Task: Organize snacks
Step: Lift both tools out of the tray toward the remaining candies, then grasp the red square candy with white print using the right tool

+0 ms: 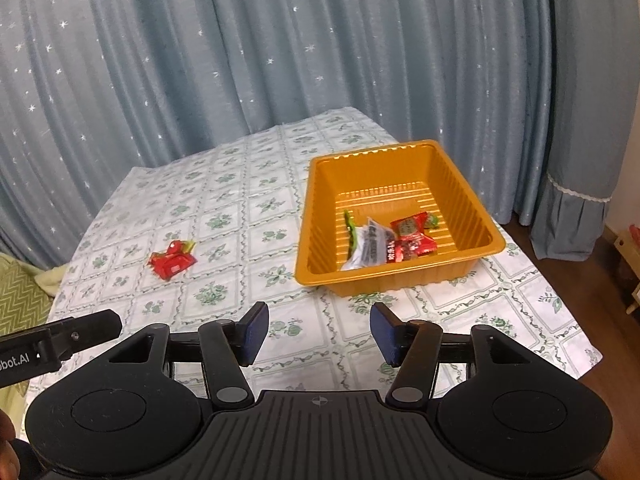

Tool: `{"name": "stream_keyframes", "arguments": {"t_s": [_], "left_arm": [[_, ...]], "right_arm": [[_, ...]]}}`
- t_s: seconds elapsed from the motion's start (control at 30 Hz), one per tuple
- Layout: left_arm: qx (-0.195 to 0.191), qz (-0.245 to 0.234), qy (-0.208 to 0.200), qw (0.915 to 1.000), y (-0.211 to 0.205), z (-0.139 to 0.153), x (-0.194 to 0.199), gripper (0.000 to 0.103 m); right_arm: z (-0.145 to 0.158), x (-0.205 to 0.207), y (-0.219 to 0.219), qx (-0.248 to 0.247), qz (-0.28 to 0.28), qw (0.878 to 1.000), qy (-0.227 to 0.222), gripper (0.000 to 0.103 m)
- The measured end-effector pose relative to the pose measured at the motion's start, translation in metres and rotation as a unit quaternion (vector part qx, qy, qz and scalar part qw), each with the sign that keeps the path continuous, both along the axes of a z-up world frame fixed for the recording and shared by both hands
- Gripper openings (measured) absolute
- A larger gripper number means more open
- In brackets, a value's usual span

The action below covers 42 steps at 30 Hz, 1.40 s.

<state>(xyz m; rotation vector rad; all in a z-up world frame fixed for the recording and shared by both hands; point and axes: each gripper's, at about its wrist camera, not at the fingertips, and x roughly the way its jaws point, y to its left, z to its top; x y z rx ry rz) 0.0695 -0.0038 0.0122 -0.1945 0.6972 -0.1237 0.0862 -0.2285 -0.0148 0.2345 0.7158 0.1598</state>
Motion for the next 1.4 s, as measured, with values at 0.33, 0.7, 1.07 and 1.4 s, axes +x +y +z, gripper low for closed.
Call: {"name": "stream_keyframes", "arguments": {"t_s": [0.33, 0.7, 1.07, 1.4], "left_arm": [[0.001, 0.022, 0.006, 0.9997, 0.021, -0.006, 0.004, 0.069], [0.015, 0.054, 0.01, 0.9984, 0.063, -0.014, 0.024, 0.069], [0.048, 0.079, 0.016, 0.9956, 0.119, -0.03, 0.067, 0.069], [0.064, 0.102, 0.021, 0.9925, 0.163, -0.059, 0.118, 0.069]], "right_arm": [[-0.005, 0.008, 0.018, -0.005, 0.019, 1.0, 0.009, 0.057], [-0.01, 0.028, 0.05, -0.007, 0.058, 0.998, 0.005, 0.057], [-0.026, 0.074, 0.107, 0.007, 0.112, 0.994, 0.006, 0.057], [-0.065, 0.138, 0.167, 0.017, 0.132, 0.991, 0.027, 0.057]]}}
